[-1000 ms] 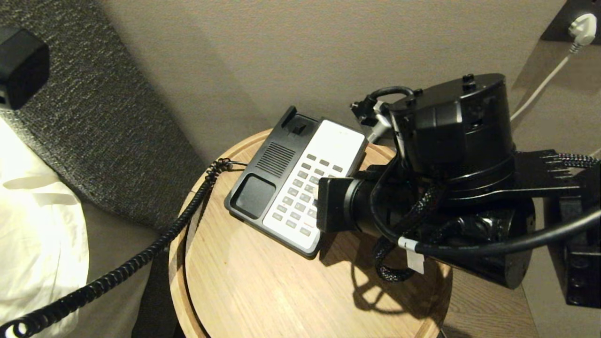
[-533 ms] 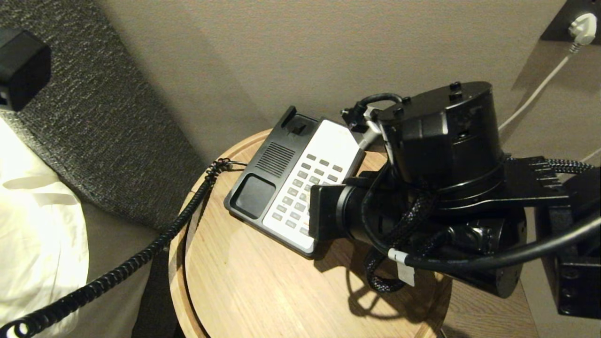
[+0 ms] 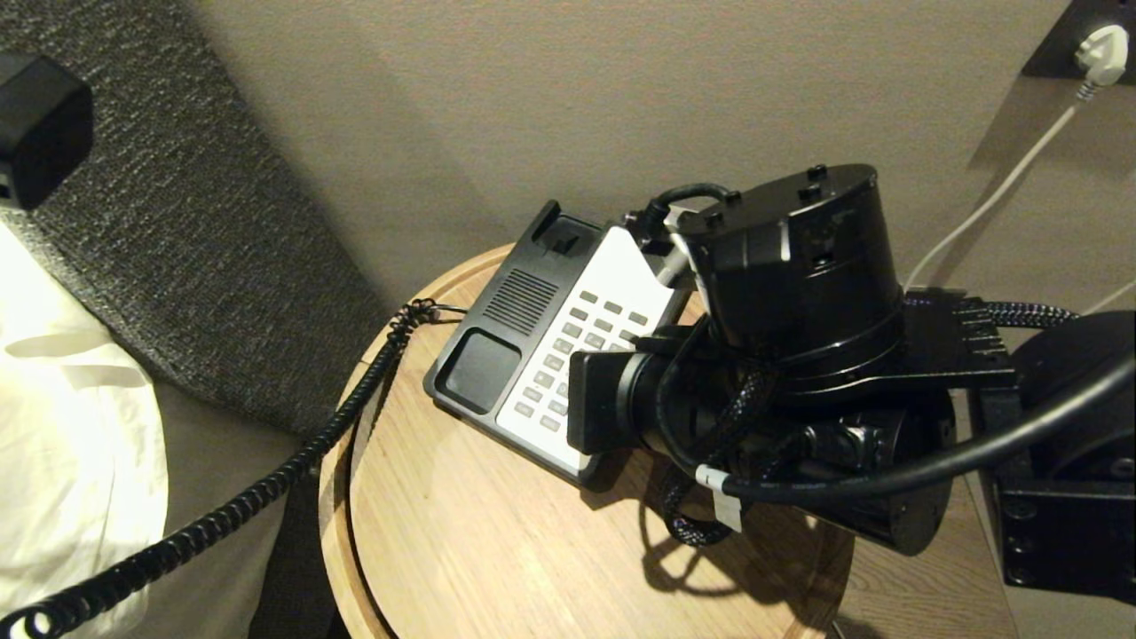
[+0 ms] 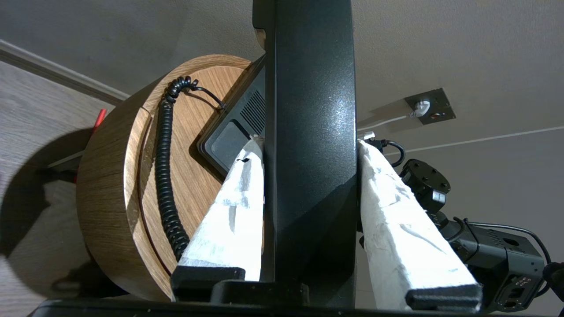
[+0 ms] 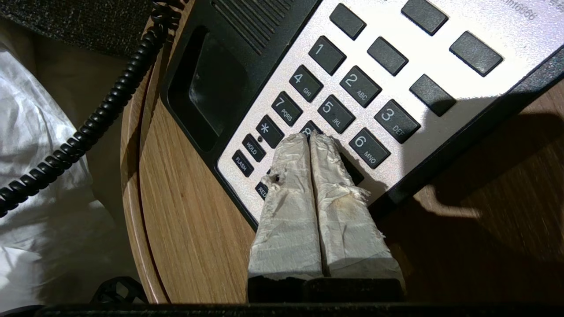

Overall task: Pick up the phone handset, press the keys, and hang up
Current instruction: Dial the number

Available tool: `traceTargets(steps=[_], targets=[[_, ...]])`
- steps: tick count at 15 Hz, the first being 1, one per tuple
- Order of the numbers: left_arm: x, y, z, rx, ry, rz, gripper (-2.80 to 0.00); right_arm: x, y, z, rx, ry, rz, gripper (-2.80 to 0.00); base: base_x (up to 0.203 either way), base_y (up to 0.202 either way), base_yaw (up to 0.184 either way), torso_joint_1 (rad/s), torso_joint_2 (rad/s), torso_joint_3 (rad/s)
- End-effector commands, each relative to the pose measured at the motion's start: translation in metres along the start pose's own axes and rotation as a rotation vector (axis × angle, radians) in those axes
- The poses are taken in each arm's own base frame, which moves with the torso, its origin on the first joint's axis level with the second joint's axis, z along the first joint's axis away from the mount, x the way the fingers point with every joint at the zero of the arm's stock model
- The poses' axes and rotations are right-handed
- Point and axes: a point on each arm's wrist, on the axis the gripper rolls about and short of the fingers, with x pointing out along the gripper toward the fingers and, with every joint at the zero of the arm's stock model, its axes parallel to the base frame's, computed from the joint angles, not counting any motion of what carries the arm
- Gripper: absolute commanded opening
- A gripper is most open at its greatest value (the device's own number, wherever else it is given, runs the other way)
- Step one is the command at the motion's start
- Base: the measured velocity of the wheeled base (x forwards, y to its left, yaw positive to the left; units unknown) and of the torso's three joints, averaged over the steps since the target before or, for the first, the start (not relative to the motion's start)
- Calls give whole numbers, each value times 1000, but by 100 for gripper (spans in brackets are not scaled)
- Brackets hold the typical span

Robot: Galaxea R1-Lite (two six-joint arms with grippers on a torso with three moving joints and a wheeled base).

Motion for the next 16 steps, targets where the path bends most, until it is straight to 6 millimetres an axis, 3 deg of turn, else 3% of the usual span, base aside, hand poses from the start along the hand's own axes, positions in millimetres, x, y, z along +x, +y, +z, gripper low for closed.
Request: traceTargets(steps=[1, 16], targets=[[1, 0, 0, -4, 2, 3, -280, -1, -1, -1, 2, 1, -4, -280, 0, 0, 0, 0, 0, 0], [-2, 0, 0, -5, -2, -3, -280, 3, -3, -3, -9, 11, -15, -280, 0, 0, 0, 0, 0, 0]])
